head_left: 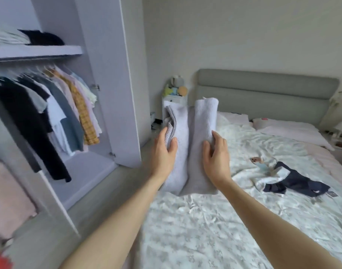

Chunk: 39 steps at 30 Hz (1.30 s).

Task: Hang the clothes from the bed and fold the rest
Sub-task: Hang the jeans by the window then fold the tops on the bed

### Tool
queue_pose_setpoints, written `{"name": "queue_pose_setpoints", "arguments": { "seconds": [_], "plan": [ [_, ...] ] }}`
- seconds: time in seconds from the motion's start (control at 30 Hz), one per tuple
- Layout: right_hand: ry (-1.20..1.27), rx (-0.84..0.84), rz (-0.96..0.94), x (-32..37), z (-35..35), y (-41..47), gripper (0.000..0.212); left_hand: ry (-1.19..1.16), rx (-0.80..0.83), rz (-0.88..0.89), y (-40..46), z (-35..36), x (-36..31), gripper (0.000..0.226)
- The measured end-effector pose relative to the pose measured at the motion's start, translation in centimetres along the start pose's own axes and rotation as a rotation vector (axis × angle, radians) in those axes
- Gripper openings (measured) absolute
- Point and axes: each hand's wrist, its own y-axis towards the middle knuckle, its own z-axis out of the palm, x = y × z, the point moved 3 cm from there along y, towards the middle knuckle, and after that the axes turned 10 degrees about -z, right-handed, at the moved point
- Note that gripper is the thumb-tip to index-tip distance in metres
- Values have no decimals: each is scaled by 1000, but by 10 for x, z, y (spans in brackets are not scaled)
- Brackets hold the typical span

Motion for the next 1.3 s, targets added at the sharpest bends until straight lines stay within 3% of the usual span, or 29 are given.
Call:
{"name": "queue_pose_setpoints", "arguments": {
  "seconds": [0.27, 0.47, 0.83, 1.3],
  "plan": [
    [225, 2, -147, 159, 214, 61, 42, 118, -171, 68, 130, -235, 57, 42],
    [351, -7, -174, 227, 319, 111, 40, 184, -221, 79, 213, -332, 72, 41],
    [452, -56, -280, 222, 455, 244, 33, 62, -287, 93, 378, -342, 121, 40],
    [633, 37, -479, 205, 676, 552, 37, 17, -573, 179, 714, -347, 163, 37]
  ]
}}
